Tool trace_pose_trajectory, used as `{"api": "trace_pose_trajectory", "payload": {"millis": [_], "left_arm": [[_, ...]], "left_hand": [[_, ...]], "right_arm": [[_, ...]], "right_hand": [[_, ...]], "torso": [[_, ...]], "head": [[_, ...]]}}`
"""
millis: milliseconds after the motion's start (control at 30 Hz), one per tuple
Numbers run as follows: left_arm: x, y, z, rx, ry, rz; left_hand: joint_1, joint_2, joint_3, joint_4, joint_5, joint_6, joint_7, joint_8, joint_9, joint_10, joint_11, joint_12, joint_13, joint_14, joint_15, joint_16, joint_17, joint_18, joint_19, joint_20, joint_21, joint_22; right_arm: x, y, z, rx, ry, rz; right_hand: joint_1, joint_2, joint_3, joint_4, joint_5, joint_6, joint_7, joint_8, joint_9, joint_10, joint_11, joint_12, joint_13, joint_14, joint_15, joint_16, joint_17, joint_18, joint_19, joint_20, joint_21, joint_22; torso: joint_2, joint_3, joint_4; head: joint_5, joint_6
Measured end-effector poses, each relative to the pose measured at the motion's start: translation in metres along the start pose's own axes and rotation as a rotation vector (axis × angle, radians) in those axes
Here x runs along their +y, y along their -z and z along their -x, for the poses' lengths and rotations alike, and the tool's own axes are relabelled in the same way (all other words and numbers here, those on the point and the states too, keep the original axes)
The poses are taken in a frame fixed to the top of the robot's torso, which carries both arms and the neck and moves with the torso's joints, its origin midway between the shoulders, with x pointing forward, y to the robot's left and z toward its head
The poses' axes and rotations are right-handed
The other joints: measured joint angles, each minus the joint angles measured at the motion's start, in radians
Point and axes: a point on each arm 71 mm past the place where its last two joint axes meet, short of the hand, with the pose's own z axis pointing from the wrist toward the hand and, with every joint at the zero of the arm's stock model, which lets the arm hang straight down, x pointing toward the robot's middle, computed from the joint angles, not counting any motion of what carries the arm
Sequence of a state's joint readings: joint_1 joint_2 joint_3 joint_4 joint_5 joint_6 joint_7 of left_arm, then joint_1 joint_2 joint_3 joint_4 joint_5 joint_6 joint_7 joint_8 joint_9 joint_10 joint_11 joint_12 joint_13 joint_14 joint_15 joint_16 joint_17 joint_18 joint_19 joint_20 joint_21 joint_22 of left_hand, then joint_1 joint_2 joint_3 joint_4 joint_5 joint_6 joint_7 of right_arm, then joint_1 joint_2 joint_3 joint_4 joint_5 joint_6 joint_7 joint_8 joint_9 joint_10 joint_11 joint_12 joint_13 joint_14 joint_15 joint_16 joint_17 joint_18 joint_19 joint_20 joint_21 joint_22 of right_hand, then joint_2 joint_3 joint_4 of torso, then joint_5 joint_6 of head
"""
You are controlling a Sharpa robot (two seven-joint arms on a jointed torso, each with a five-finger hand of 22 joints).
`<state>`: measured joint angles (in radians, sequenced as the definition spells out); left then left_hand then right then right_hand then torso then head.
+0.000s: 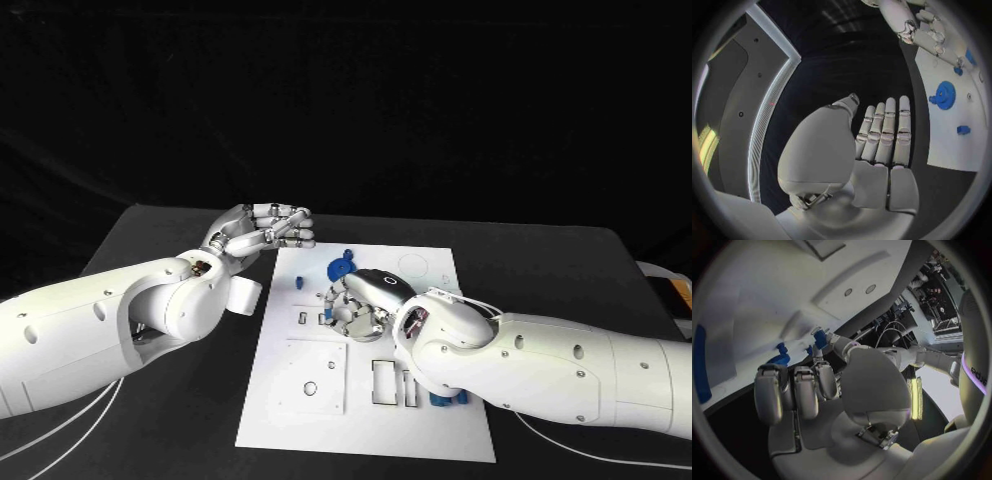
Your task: Assemble the parts on the task board
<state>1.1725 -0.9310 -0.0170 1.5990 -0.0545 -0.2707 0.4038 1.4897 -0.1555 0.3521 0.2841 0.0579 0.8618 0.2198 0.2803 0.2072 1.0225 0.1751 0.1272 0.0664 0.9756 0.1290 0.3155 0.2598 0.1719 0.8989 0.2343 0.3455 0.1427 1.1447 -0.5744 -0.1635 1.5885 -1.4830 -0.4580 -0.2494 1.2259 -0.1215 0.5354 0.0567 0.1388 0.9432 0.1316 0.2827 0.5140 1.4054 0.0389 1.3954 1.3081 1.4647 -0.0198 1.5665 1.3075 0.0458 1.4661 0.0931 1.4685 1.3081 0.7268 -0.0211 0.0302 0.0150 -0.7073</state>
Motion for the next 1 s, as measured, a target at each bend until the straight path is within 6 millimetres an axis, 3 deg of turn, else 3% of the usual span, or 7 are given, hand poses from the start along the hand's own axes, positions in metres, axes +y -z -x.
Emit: {"api": "trace_pose_trajectory", "payload": {"millis": [633, 767, 1000], "left_arm": [[-0.0002, 0.0005, 0.0000, 0.003, 0.001, 0.001], [-0.0002, 0.0007, 0.0004, 0.002, 0.001, 0.001], [-0.0003, 0.0010, 0.0012, 0.001, 0.000, 0.001]], "left_hand": [[0.000, 0.000, 0.000, 0.000, 0.000, 0.000, 0.000, 0.000, 0.000, 0.000, 0.000, 0.000, 0.001, 0.000, 0.000, 0.000, 0.001, -0.001, 0.000, 0.000, 0.000, 0.000], [0.000, 0.000, 0.000, 0.000, 0.000, 0.000, 0.000, 0.000, 0.000, 0.000, 0.000, 0.000, 0.001, 0.000, 0.000, 0.000, 0.001, -0.001, 0.000, 0.000, 0.000, 0.000], [0.000, 0.000, 0.000, 0.000, 0.000, 0.000, 0.000, 0.000, 0.000, 0.000, 0.000, 0.000, 0.001, 0.000, 0.000, 0.000, 0.001, -0.001, 0.000, 0.000, 0.000, 0.000]], "right_arm": [[-0.0045, -0.0019, -0.0036, 0.023, 0.027, -0.020], [-0.0048, -0.0020, -0.0038, 0.024, 0.029, -0.021], [-0.0059, -0.0020, -0.0038, 0.024, 0.034, -0.026]], "right_hand": [[-0.008, -0.008, -0.003, 0.003, -0.006, -0.002, -0.002, 0.011, 0.002, 0.000, 0.000, 0.000, 0.000, 0.000, 0.000, 0.000, 0.000, 0.000, 0.000, 0.000, -0.003, 0.000], [-0.010, -0.011, -0.003, 0.003, -0.006, -0.002, -0.002, 0.011, 0.029, 0.000, 0.000, 0.000, 0.000, 0.000, 0.000, 0.000, 0.000, 0.000, 0.000, 0.000, -0.003, 0.000], [-0.019, -0.020, -0.009, 0.008, -0.013, -0.003, -0.003, 0.011, 0.037, -0.004, 0.004, -0.008, 0.000, 0.000, 0.000, 0.000, 0.000, 0.000, 0.000, 0.000, -0.009, 0.000]], "torso": [[0.000, -0.0001, 0.0002], [0.000, -0.0001, 0.0002], [0.000, -0.0002, 0.0001]], "head": [[0.003, -0.007], [0.005, -0.008], [0.004, -0.009]]}}
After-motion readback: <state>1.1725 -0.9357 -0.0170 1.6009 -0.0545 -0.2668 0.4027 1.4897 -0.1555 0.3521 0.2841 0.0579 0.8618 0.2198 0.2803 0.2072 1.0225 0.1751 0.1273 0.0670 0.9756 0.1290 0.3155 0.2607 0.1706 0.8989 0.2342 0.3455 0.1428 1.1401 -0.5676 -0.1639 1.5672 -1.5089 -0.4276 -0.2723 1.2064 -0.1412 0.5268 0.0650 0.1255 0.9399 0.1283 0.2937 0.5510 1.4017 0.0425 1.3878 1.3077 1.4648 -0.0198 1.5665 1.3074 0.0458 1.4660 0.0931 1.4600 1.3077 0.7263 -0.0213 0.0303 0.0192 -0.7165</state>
